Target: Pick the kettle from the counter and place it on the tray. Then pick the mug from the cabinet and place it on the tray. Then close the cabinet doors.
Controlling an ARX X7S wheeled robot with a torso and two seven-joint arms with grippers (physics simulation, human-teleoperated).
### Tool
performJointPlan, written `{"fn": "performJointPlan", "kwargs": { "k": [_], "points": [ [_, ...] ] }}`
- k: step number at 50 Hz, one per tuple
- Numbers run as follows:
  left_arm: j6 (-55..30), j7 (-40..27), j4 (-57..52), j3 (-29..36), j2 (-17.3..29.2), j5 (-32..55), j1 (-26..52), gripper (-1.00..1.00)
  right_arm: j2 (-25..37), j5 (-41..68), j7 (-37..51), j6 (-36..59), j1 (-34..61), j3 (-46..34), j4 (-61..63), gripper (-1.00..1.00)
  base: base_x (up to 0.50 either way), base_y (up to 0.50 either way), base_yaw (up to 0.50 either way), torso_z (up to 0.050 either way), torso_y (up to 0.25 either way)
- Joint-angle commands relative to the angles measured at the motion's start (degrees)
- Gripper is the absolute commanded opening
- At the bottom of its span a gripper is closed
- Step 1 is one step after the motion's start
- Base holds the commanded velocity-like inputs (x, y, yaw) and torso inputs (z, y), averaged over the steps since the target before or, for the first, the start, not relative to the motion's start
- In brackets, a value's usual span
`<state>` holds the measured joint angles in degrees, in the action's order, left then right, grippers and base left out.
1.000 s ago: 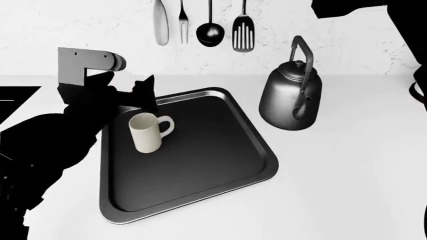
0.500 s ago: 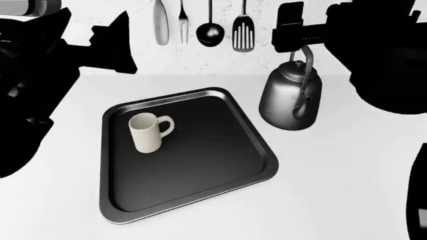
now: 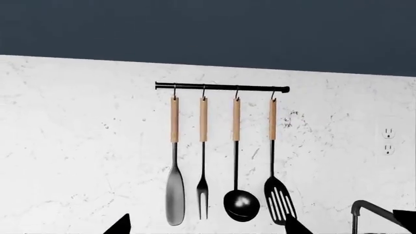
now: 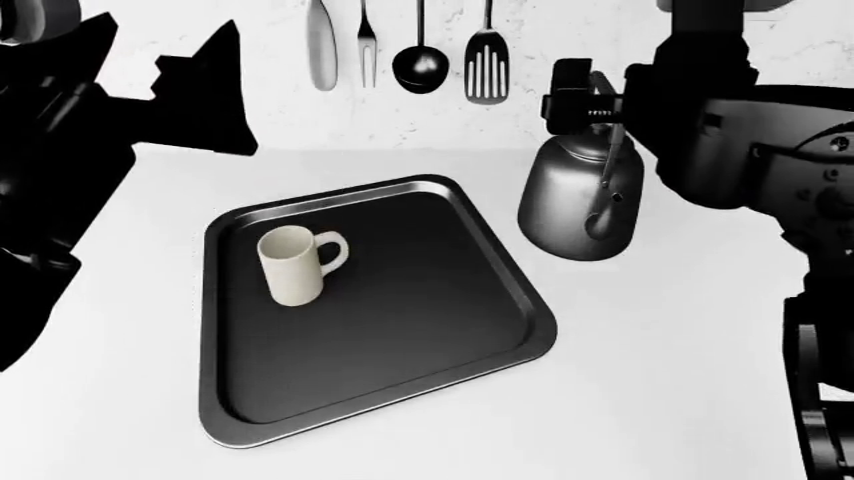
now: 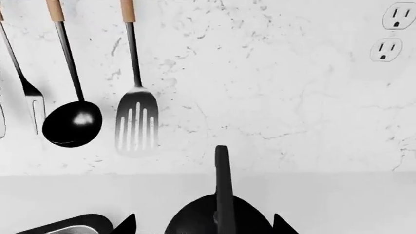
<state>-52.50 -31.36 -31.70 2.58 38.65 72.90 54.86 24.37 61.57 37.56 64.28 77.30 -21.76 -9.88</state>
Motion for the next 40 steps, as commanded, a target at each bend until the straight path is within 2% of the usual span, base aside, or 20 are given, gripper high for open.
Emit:
{"fn": "performJointPlan", "kwargs": {
  "k": [1, 20, 40],
  "points": [
    [0.36, 0.06, -0.32, -0.34, 0.28, 0.29, -0.99, 1.0, 0.18, -3.6, -2.66, -3.31, -0.49, -1.91, -5.05, 1.0, 0.0, 0.0, 0.0, 0.0, 0.0],
    [2.06, 1.52, -0.15, -0.93, 0.73, -0.86, -3.87, 1.0, -1.64, -9.43, -7.52, -8.95, 0.59, -5.91, -15.69, 1.0, 0.0, 0.0, 0.0, 0.0, 0.0],
    [3.45, 2.69, 0.42, -0.47, 0.4, -2.47, -5.57, 1.0, -1.99, -10.26, -9.08, -11.02, -1.77, -6.87, -17.91, 1.0, 0.0, 0.0, 0.0, 0.0, 0.0]
  ]
}}
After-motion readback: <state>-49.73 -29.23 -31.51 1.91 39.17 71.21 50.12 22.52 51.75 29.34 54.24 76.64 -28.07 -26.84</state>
